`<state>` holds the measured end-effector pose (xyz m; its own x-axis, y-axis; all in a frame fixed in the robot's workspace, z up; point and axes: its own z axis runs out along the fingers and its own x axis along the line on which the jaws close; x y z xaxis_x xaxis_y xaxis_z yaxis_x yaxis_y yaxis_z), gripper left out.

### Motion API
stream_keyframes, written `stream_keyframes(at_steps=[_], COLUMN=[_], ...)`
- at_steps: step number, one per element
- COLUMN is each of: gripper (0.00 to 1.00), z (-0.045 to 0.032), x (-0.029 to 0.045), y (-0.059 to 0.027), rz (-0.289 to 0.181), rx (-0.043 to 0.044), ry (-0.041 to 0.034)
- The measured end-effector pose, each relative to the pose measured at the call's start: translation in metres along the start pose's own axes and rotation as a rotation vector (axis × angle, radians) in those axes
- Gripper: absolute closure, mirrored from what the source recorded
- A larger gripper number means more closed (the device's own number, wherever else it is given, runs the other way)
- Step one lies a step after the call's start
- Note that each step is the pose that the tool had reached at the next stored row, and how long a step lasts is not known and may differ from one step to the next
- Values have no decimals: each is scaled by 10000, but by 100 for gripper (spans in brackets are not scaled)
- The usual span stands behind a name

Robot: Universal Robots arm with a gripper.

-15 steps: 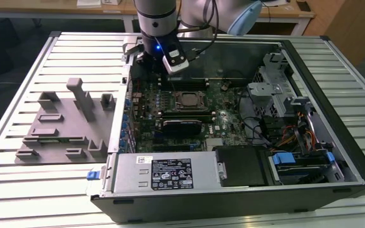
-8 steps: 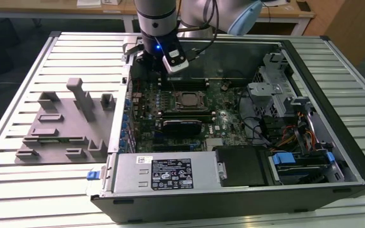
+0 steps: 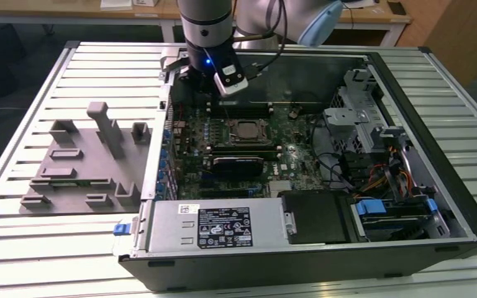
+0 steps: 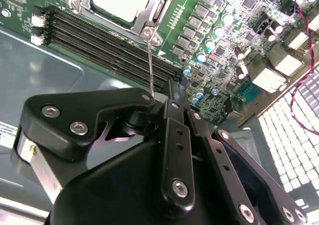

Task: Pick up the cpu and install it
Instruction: 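Install the first cpu locking lever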

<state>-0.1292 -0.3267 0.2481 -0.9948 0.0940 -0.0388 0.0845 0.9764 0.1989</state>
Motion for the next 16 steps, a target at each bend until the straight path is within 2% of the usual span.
stream_keyframes(at_steps=[5, 11, 13, 16], gripper=[89, 89, 89, 89], z=[5, 13, 16, 19], x=[-82, -239, -289, -335], y=[7, 20, 25, 28], rz=[1, 0, -2, -4], rx=[5, 40, 71, 196], ry=[0, 1, -2, -15])
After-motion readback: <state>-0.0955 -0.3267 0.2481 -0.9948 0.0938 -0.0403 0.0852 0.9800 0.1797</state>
